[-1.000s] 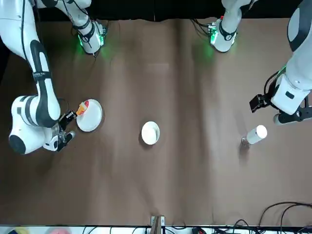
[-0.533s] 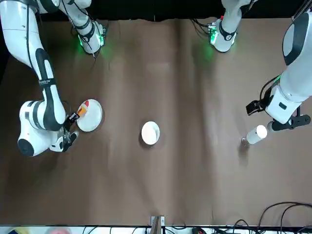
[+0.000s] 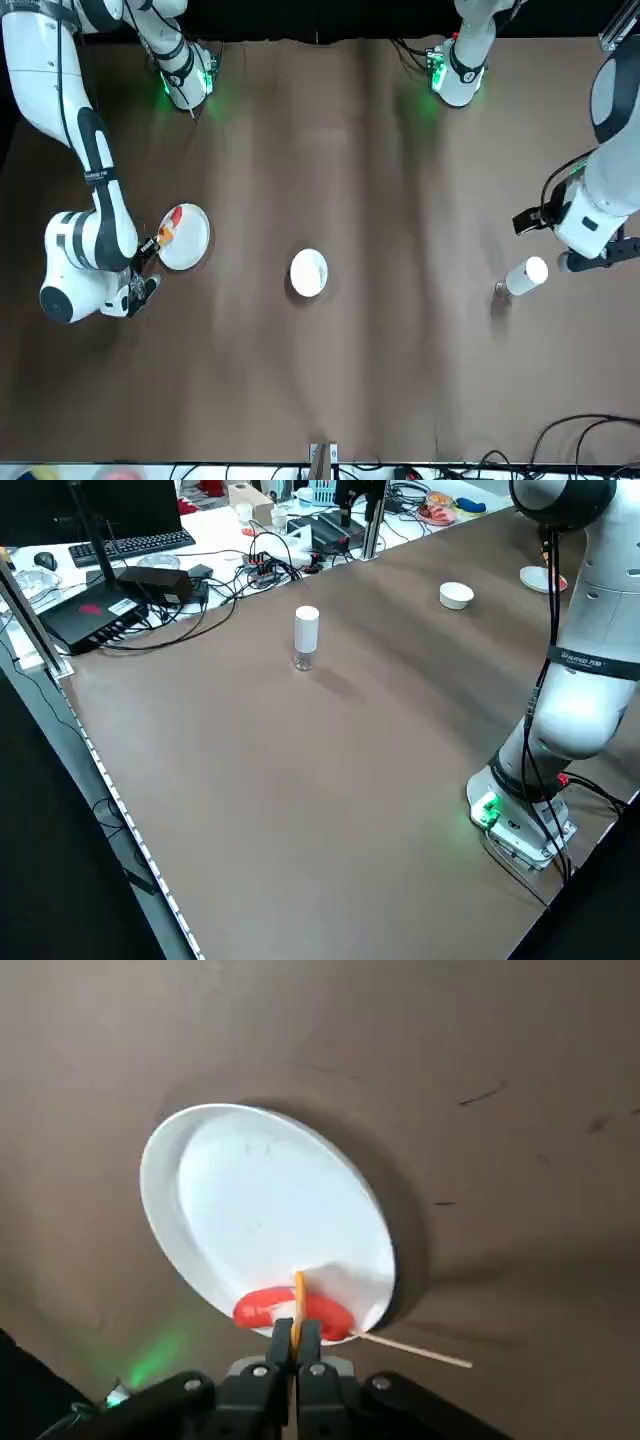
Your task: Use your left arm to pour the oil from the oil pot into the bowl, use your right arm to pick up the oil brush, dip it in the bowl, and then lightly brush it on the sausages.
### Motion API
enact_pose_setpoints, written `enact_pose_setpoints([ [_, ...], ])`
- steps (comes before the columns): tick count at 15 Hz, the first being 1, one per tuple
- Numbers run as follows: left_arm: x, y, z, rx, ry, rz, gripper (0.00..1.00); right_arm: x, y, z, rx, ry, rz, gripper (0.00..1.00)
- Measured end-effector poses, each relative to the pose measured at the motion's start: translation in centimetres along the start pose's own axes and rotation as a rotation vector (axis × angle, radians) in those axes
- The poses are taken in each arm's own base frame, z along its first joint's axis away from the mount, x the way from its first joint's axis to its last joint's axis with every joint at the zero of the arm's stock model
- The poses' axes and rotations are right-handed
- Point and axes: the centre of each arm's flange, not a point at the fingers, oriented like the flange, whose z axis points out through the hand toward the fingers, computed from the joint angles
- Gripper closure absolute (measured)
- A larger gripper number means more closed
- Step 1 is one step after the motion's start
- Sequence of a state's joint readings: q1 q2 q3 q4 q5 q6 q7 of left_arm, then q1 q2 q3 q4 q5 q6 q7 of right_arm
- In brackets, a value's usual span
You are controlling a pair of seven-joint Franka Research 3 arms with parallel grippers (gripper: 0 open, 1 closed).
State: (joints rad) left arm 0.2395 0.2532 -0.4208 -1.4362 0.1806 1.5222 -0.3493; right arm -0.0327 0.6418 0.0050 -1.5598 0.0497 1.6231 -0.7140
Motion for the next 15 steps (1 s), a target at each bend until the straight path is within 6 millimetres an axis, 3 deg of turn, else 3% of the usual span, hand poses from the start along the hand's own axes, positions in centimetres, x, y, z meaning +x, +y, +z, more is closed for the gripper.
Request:
enact_pose_setpoints([
  [3,-0.1,-1.7,-1.5,-0.006,0.027,-0.029,0.01,-0.2,0.5,-0.7,-0.055,-0.014,-0.003,0.96],
  [7,-2.0,-3.3,-2.7,0.028,-0.03,-0.063,0.01,0.3,-0.2,-3.3,-0.098,0.017,-0.017,0.96],
  [8,-2.2,-4.8,-2.8,0.033,-0.048,-0.088,0.01,0.5,-0.5,-3.4,-0.101,0.018,-0.022,0.96],
  [10,-1.8,-7.8,-2.6,0.028,-0.058,-0.128,0.01,1.0,-1.1,-3.3,-0.109,0.005,-0.034,0.96],
  [12,-1.6,-9.5,-2.5,0.024,-0.062,-0.142,0.01,1.8,-2.2,-2.3,-0.105,-0.026,-0.054,0.96],
  [15,-1.9,-7.9,-2.7,0.027,-0.056,-0.122,0.01,2.9,-5.1,-0.1,-0.06,-0.131,-0.089,0.96],
])
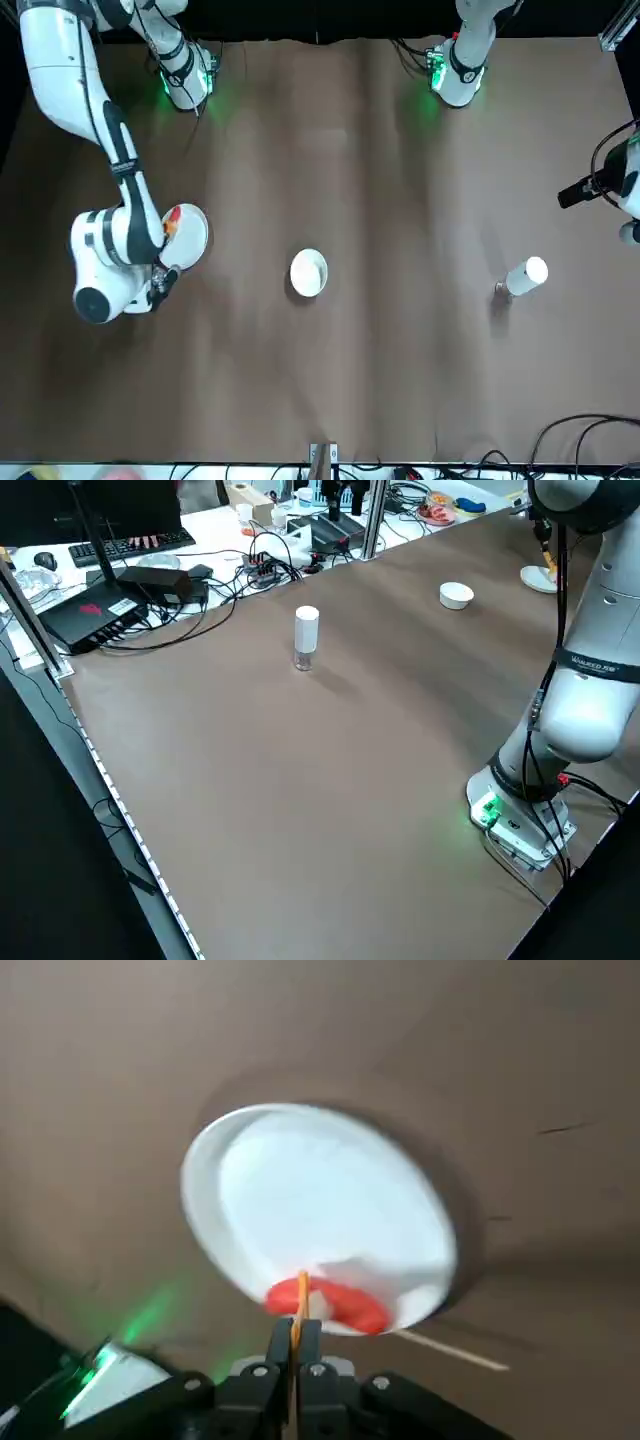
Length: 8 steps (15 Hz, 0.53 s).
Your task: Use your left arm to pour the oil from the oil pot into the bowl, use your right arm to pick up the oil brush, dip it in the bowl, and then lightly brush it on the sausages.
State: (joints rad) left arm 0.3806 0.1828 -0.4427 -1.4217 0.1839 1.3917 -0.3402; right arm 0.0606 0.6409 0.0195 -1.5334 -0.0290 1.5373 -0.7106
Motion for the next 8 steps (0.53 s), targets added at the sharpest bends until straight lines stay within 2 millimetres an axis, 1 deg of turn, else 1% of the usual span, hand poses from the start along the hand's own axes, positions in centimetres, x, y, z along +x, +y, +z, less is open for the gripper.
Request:
enact_pose_setpoints([
  [1,-0.1,0.3,-0.1,0.002,0.005,-0.005,0.01,0.3,-0.9,0.4,0.016,-0.033,-0.01,0.96],
  [2,0.1,0.2,-0.1,-0.001,0.014,-0.01,0.01,0.6,-1.7,0.9,0.03,-0.063,-0.017,0.96],
  [3,0.5,-0.3,-0.2,-0.007,0.031,-0.02,0.01,0.9,-2.4,1.5,0.04,-0.088,-0.016,0.96],
  [4,1.3,-1.8,-0.4,-0.022,0.065,-0.042,0.01,1.7,-3.6,2.8,0.047,-0.124,-0.012,0.96],
  [5,1.6,-2.4,-0.4,-0.026,0.074,-0.049,0.01,2.1,-4.2,3.2,0.046,-0.135,-0.008,0.96],
  [6,1.7,-2.7,-0.4,-0.029,0.08,-0.053,0.01,2.3,-4.4,3.4,0.042,-0.136,-0.005,0.96],
  [8,1.8,-2.7,-0.5,-0.032,0.088,-0.054,0.01,2.2,-3.5,3.1,0.023,-0.106,0.009,0.96],
])
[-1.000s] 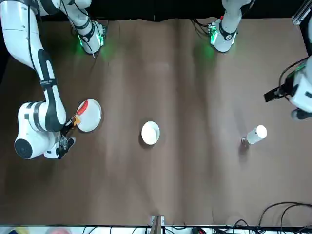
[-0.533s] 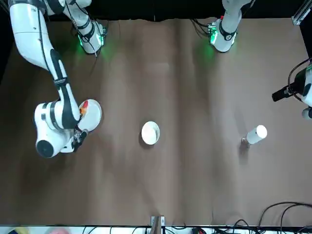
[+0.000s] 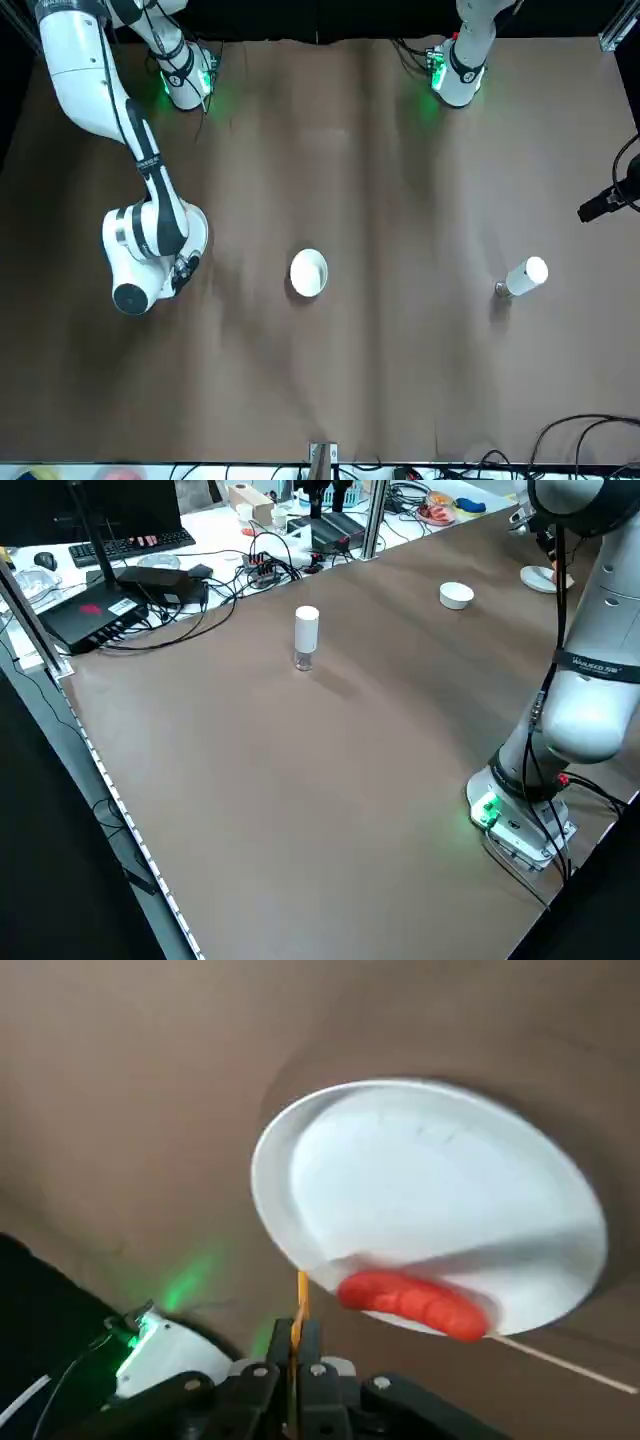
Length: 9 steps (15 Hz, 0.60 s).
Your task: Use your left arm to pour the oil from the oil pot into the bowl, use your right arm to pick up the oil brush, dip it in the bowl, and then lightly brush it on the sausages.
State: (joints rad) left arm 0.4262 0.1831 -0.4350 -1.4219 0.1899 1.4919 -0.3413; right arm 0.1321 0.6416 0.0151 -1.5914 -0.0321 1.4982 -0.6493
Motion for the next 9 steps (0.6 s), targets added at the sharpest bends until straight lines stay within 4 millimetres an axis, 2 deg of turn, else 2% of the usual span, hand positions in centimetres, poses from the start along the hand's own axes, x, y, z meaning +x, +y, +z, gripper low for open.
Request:
enact_pose_setpoints([
  [5,0.2,-0.5,0.1,0.0,0.0,-0.009,0.01,-2.9,4.4,-2.4,-0.073,0.075,0.056,0.96],
  [7,0.3,-0.6,0.0,-0.002,0.005,-0.012,0.01,-2.9,4.8,-3.7,-0.116,0.116,0.059,0.96],
  [9,0.4,-0.6,-0.1,-0.005,0.015,-0.012,0.01,-2.6,4.3,-5.9,-0.154,0.157,0.061,0.96],
])
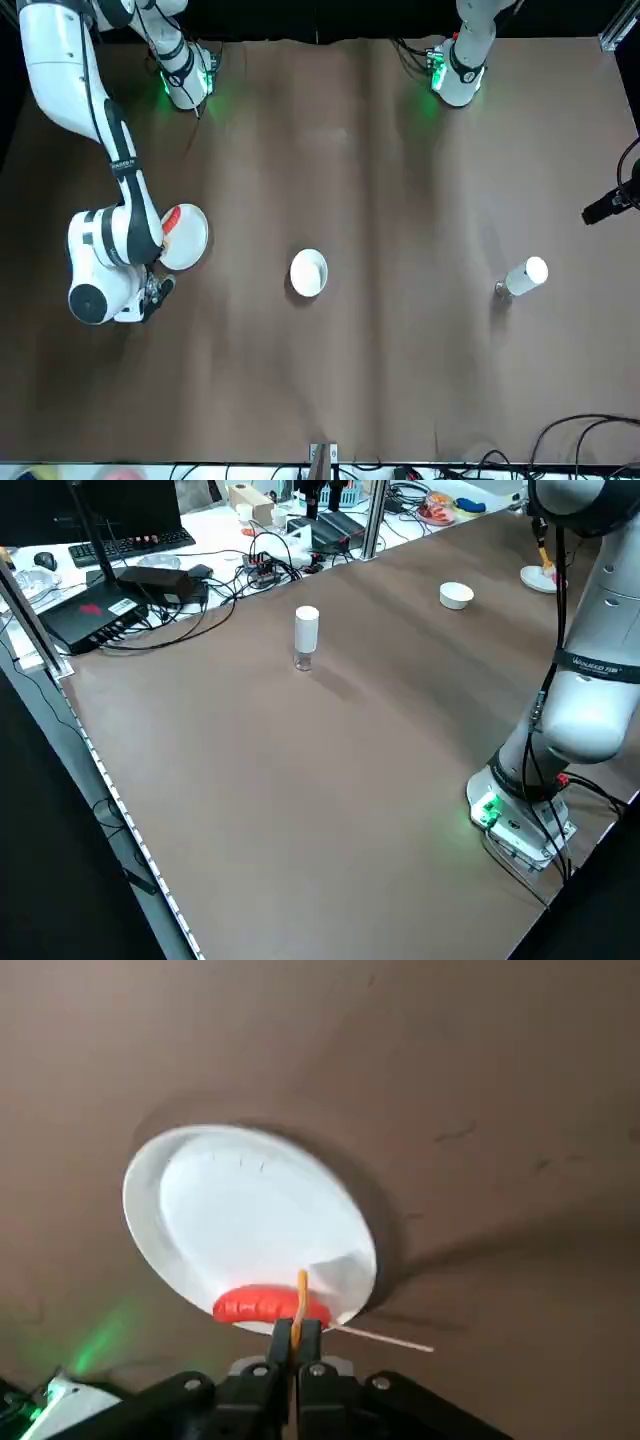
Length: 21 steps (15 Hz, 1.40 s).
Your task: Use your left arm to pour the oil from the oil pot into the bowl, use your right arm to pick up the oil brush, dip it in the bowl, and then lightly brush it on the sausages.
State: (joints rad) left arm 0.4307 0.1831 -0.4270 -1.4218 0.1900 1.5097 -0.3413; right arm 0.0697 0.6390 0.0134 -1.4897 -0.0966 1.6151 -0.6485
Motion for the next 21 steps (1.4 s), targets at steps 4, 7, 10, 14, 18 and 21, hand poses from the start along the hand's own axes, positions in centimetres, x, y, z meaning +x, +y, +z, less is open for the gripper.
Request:
enact_pose_setpoints([
  [4,0.1,0.0,0.0,-0.001,0.003,0.0,0.01,2.5,-4.6,-5.6,0.143,0.204,0.12,0.96],
  [7,0.2,0.0,-0.1,-0.004,0.011,0.0,0.01,5.4,-10.5,-7.8,0.351,0.292,0.234,0.96],
  [10,0.2,0.1,-0.1,-0.005,0.014,0.0,0.01,9.6,-16.1,-9.0,0.503,0.378,0.363,0.96],
  [14,0.2,0.1,0.0,-0.006,0.013,0.0,0.01,15.5,-20.6,-7.5,0.576,0.487,0.622,0.96],
  [18,0.2,0.1,0.0,-0.006,0.013,0.0,0.01,17.7,-21.1,-4.8,0.605,0.478,0.734,0.96],
  [21,0.2,0.1,0.0,-0.006,0.012,0.001,0.01,17.8,-20.7,-4.8,0.648,0.491,0.764,0.96],
])
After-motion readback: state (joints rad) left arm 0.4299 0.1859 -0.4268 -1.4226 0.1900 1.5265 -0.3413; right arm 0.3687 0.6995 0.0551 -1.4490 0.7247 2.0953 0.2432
